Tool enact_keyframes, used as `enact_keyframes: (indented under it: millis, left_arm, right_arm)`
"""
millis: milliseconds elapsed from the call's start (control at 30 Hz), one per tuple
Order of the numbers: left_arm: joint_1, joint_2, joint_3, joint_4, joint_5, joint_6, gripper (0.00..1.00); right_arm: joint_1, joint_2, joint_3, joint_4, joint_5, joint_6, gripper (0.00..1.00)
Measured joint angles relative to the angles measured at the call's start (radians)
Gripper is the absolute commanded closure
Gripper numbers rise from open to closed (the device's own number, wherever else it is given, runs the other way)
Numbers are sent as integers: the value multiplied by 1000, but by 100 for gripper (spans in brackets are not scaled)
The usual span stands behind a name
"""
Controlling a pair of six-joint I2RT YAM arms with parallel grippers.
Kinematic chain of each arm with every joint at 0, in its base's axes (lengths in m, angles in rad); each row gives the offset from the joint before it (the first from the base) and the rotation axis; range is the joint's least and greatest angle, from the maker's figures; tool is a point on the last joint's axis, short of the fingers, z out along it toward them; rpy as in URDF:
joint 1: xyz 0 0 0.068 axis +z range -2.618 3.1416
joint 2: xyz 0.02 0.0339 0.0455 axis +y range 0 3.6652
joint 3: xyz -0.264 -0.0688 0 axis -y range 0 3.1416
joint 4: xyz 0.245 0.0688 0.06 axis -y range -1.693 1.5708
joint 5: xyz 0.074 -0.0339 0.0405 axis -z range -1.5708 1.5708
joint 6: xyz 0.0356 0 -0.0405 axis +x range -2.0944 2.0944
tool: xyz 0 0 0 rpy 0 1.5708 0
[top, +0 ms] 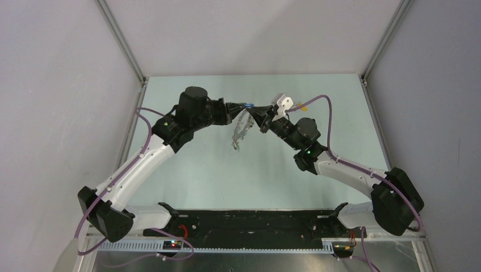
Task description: Remove the keys from the keyring
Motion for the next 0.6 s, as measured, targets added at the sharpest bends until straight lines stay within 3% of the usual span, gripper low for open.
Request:
enact_keyframes:
  millis: [600]
  left_arm:
    - [10, -5, -36, 34, 24, 0, 100]
  right_arm:
    - [21, -72, -89, 61, 105, 76, 100]
